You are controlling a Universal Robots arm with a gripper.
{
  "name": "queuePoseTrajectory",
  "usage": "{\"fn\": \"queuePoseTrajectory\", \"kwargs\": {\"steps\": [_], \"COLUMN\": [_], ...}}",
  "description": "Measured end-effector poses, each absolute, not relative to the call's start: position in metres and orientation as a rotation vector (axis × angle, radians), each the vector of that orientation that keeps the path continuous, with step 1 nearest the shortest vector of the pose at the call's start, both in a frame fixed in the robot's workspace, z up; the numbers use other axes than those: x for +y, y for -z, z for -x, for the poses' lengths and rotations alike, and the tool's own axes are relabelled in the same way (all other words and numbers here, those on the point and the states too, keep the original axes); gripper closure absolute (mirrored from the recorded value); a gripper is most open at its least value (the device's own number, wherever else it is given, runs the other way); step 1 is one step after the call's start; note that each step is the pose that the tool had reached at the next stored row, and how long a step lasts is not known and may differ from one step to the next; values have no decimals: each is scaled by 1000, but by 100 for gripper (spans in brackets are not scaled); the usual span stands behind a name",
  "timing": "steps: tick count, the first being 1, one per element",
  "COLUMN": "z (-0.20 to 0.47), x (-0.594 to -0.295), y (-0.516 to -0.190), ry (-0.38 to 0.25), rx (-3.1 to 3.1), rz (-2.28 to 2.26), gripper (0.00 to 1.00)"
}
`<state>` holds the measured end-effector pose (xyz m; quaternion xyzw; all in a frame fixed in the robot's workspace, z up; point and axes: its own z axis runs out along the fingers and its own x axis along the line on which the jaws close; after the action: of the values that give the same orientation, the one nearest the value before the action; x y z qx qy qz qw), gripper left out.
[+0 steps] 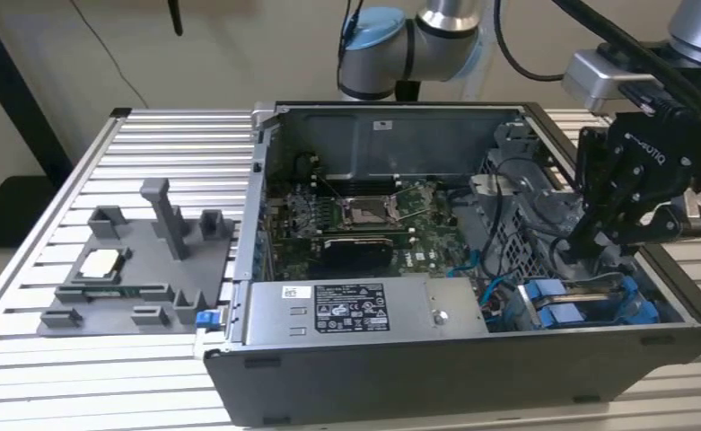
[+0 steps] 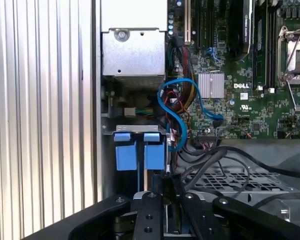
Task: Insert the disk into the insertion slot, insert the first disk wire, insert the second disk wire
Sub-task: 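Insert the first disk wire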
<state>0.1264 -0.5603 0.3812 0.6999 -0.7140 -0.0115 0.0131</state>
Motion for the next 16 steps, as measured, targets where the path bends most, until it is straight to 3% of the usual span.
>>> {"fn": "queuePoseTrajectory", "kwargs": {"steps": [16], "z": [-128], "x": [-575], "y": [-377], "ry": [69], "rx": [-2208], "rz": [-2165], "gripper": [81]}}
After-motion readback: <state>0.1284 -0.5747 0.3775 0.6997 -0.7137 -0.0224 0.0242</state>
